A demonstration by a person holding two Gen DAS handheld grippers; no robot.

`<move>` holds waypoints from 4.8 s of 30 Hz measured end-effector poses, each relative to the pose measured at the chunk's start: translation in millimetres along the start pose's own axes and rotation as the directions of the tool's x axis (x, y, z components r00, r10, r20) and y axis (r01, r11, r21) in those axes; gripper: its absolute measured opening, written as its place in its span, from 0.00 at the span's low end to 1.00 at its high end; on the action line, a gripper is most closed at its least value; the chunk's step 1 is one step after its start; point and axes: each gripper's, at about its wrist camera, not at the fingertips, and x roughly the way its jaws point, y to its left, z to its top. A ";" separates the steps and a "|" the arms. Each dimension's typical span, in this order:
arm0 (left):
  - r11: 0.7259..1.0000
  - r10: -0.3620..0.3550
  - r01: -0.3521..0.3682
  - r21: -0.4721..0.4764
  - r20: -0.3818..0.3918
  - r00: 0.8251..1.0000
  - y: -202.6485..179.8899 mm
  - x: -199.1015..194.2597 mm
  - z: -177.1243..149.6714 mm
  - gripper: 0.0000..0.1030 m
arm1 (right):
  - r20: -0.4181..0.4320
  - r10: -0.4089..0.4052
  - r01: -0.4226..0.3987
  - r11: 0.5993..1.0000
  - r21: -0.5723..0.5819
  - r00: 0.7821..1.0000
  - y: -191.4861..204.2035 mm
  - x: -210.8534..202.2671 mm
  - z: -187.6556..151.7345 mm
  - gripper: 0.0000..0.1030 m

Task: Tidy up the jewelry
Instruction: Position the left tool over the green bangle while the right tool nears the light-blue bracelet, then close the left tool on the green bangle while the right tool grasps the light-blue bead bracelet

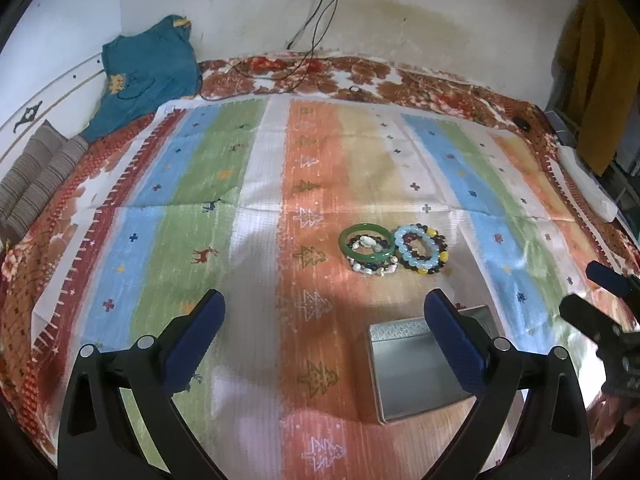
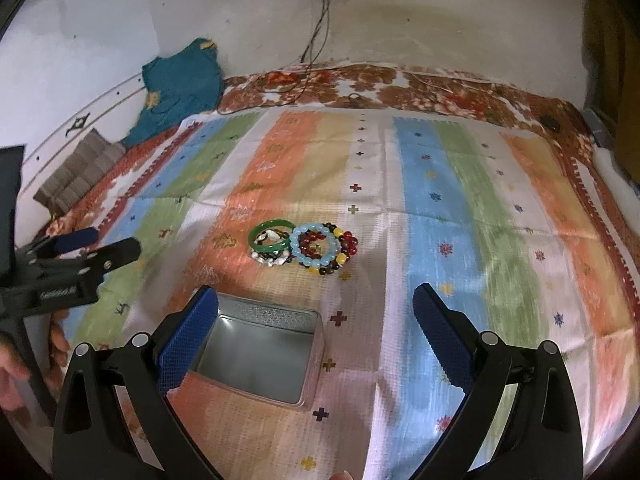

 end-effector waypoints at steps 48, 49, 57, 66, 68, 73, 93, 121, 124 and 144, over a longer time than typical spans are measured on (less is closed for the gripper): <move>0.999 0.034 -0.037 -0.015 -0.190 0.981 11.2 137.6 58.9 0.94 | -0.148 -0.008 -0.020 0.982 -0.186 0.989 19.5 109.7 29.5 0.96; 0.999 0.030 -0.034 -0.023 -0.182 0.983 11.6 139.3 59.9 0.94 | -0.152 -0.005 -0.024 0.982 -0.190 0.988 20.3 111.8 29.8 0.96; 0.999 0.028 -0.031 -0.010 -0.223 0.975 10.1 159.1 66.0 0.94 | -0.186 0.009 -0.050 0.975 -0.215 0.982 26.6 130.5 31.3 0.96; 1.000 0.010 -0.007 0.013 -0.265 0.964 7.6 181.1 64.8 0.94 | -0.249 0.005 -0.063 0.972 -0.226 0.968 30.3 157.1 32.5 0.94; 1.000 0.007 -0.002 0.018 -0.272 0.962 5.3 185.5 64.8 0.94 | -0.260 0.003 -0.065 0.971 -0.229 0.966 31.2 161.7 32.8 0.86; 1.000 0.024 -0.020 0.016 -0.275 0.961 3.9 192.7 64.6 0.93 | -0.290 -0.005 -0.067 0.969 -0.238 0.957 32.6 175.7 31.3 0.86; 0.995 0.048 -0.018 0.096 -0.318 0.947 -8.7 220.1 52.6 0.45 | -0.343 -0.026 -0.075 0.957 -0.279 0.939 31.0 201.5 28.1 0.33; 0.997 0.010 0.013 0.070 -0.317 0.949 -11.3 214.0 58.9 0.06 | -0.345 0.000 -0.094 0.962 -0.257 0.939 22.0 193.6 32.0 0.01; 0.998 0.008 0.014 0.065 -0.326 0.945 -9.7 215.1 58.1 0.06 | -0.346 0.001 -0.100 0.958 -0.270 0.938 21.3 190.1 31.9 0.03; 0.997 0.019 0.005 0.071 -0.322 0.947 -10.4 217.6 56.6 0.07 | -0.363 -0.002 -0.079 0.975 -0.209 0.932 8.9 207.6 28.9 0.46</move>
